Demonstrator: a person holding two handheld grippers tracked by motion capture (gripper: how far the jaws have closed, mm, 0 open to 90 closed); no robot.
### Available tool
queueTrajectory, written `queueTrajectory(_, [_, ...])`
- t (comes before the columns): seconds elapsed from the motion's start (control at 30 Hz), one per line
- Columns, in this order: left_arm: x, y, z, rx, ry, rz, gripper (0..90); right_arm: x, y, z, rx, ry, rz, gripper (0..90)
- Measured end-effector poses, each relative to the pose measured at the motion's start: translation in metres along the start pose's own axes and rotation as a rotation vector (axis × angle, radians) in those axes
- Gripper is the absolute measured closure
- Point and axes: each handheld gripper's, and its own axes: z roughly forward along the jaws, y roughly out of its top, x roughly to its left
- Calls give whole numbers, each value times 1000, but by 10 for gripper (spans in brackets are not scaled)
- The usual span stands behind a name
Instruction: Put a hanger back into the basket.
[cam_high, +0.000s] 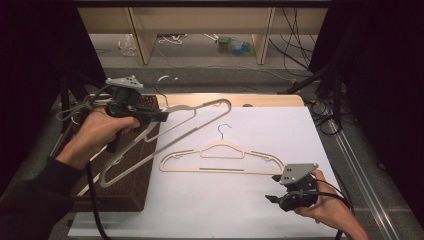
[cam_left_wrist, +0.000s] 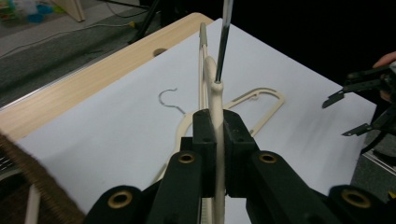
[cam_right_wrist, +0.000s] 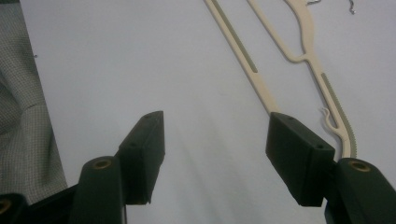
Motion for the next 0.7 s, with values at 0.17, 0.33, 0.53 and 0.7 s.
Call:
queueTrajectory(0.17, [23, -12, -23, -11, 54, -30, 854, 2, -3, 1, 0, 3, 1, 381])
queueTrajectory(0.33, [46, -23, -50, -56, 104, -73, 854, 5, -7, 2, -2, 1, 15, 359])
queueTrajectory(0.53, [66, -31, -72, -80, 157, -99, 854, 8, -12, 1, -5, -4, 28, 343])
queueTrajectory(0.7, [79, -40, -81, -78, 186, -109, 854, 10, -18, 1, 1, 4, 38, 343])
